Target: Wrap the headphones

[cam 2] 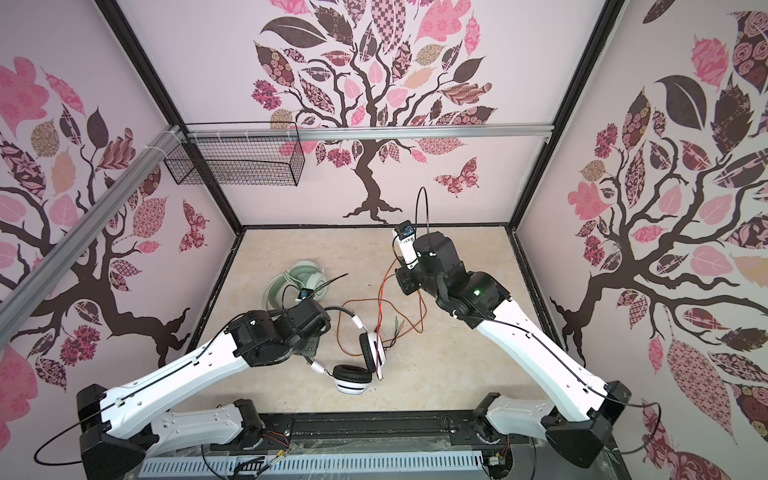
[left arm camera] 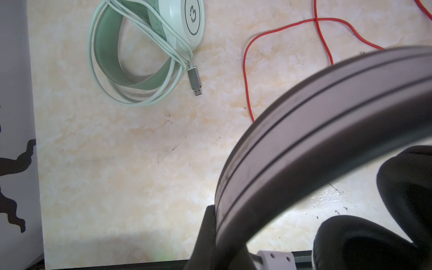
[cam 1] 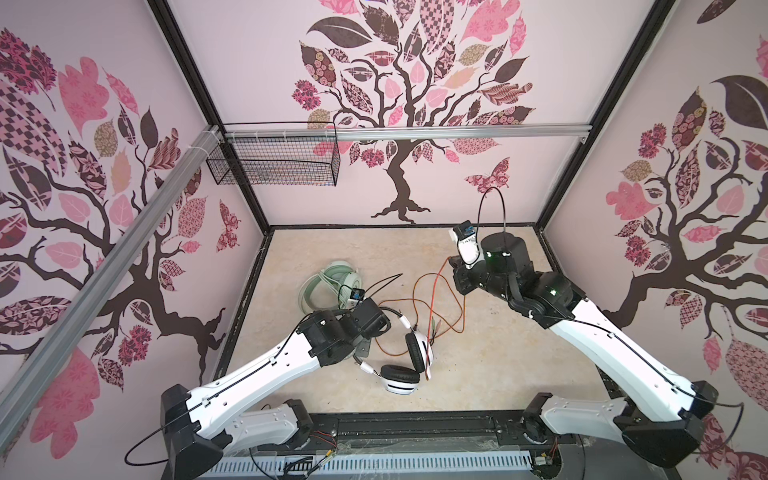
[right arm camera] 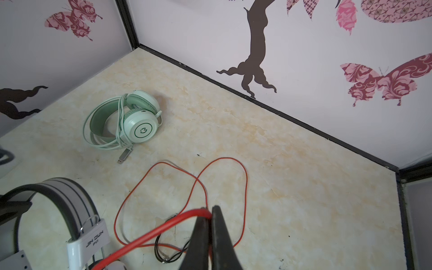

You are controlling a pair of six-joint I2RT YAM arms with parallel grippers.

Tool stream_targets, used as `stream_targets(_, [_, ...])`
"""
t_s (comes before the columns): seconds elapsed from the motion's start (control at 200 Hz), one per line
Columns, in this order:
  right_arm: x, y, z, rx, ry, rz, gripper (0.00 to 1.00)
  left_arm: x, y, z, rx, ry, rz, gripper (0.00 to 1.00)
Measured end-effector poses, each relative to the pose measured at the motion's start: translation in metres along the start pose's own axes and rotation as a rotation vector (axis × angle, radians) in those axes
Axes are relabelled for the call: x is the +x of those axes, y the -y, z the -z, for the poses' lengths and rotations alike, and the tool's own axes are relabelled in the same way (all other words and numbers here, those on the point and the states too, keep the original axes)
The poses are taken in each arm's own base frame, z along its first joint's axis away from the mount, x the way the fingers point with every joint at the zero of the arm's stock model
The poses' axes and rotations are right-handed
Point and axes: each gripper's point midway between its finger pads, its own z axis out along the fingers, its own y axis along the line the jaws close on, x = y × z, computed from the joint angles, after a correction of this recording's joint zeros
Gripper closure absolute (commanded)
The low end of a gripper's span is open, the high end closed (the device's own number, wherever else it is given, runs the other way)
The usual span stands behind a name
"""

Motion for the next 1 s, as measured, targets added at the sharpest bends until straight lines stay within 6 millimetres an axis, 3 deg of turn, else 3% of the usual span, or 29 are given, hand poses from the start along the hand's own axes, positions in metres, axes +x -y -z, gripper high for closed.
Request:
stream_targets(0.12, [-0.008,-0.004,0.021,-0.049,0.056,-0.019,1.0,-0.005,-0.002,0.003,-0.006,0.016,0.0,1.0])
stream_targets(0.23, [-0.007,-0.021,0.032,-0.148,0.096,-0.02,1.0,-0.007,0.0,0.005,0.002,0.019,0.003,1.0])
stream_targets(0.4, [0.018,-0.072,0.023,-0.28,0.043,0.054,1.0,-0.006,0.006,0.003,0.017,-0.001,0.001,1.0])
stream_targets(0.475, [0.033,-0.083,0.011,-0.298,0.004,0.071,1.0,-0.004,0.008,0.002,0.029,-0.013,-0.001,1.0])
stream_targets(0.67, [0.057,-0.077,-0.032,-0.226,-0.091,0.078,1.0,-0.002,0.016,0.007,0.088,-0.024,0.009,1.0])
stream_targets(0.775, [0.074,-0.06,-0.056,-0.176,-0.132,0.036,1.0,-0.003,0.017,0.015,0.129,-0.005,0.025,1.0])
stream_targets(0.915, [0.106,-0.032,-0.071,-0.097,-0.195,-0.03,1.0,-0.005,0.015,0.027,0.171,0.023,0.046,1.0])
stream_targets(1.0, [0.12,-0.028,-0.075,-0.08,-0.222,-0.047,1.0,-0.005,0.014,0.033,0.189,0.035,0.056,1.0])
